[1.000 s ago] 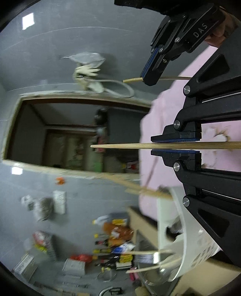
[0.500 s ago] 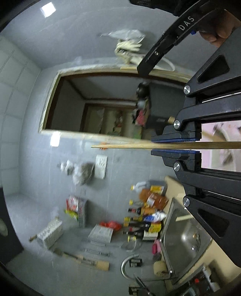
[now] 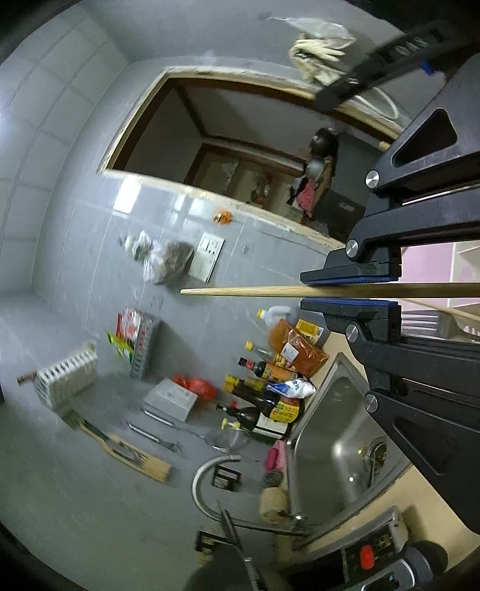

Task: Organize utensils
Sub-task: 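Carry both chopsticks over the white caddy and lower them inside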

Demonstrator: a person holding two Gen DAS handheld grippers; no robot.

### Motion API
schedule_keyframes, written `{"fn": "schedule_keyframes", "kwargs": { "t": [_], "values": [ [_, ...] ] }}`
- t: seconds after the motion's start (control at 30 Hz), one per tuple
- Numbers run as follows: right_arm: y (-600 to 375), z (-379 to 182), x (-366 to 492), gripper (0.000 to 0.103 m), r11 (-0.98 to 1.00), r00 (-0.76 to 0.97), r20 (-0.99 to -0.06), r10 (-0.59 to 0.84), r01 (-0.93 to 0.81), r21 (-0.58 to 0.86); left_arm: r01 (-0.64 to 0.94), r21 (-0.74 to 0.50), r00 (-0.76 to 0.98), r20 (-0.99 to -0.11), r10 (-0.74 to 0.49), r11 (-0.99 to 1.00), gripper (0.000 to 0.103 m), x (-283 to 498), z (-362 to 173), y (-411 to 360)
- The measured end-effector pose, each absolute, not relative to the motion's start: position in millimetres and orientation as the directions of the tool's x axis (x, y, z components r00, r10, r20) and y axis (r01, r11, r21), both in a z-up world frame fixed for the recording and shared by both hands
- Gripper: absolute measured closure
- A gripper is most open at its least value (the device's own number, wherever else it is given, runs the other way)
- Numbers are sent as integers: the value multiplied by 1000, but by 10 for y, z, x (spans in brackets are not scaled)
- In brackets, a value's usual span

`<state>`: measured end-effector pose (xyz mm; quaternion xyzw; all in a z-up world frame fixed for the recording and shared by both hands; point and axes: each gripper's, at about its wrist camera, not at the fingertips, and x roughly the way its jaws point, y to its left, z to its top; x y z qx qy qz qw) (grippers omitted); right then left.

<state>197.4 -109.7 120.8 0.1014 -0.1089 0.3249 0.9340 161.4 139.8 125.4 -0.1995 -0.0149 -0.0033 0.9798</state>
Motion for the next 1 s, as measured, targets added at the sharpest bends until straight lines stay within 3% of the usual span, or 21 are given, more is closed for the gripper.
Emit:
{"fn": "schedule_keyframes", "kwargs": {
  "t": [0.23, 0.6, 1.0],
  "values": [
    [-1130, 1053, 2122, 100, 779, 784, 238, 574, -612, 139, -53, -415, 996, 49, 80, 908, 99, 1691, 1151, 1372],
    [-1062, 931, 2283, 100, 781, 793, 200, 575, -605, 154, -130, -338, 988, 40, 152, 932, 99, 1781, 921, 1204],
    [-962, 839, 2270, 100, 790, 798, 161, 581, -600, 128, -108, -383, 991, 26, 128, 917, 99, 1792, 783, 1269]
  ]
}}
